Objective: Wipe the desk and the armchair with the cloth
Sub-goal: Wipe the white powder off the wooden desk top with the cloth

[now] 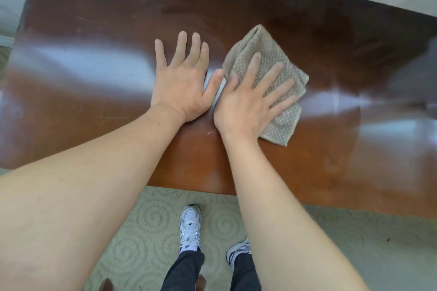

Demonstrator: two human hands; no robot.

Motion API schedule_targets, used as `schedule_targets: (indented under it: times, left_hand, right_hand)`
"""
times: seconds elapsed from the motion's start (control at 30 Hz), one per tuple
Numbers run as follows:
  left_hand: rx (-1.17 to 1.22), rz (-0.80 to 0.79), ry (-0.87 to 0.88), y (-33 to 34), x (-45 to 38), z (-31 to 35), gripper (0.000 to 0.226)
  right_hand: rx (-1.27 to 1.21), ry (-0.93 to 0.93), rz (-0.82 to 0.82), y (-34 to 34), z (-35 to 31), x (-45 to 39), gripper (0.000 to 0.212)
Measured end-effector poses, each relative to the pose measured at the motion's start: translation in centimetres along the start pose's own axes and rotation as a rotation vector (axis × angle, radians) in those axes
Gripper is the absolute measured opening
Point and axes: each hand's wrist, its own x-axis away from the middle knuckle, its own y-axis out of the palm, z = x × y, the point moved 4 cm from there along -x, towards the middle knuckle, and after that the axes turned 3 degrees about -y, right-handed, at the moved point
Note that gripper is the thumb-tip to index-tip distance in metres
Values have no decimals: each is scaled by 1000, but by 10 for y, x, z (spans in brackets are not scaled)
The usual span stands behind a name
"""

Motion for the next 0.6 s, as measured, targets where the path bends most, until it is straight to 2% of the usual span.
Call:
schedule_targets:
  times: [0.13, 0.27, 0.5, 0.6]
  left_hand:
    - [-5, -9, 3, 0, -1, 0, 82]
    - [-18, -16, 9, 1, -1, 1, 82]
    - [-2, 9, 4, 3, 0, 0, 81]
    - [36, 15, -20, 2, -3, -1, 79]
  right_hand:
    - [1, -41, -15, -3, -21, -64, 61]
    - [11, -102, -55, -5, -29, -91, 59]
    - [-138, -272, -162, -17, 0, -64, 53]
    - [-231, -263, -191, -23, 17, -26, 54]
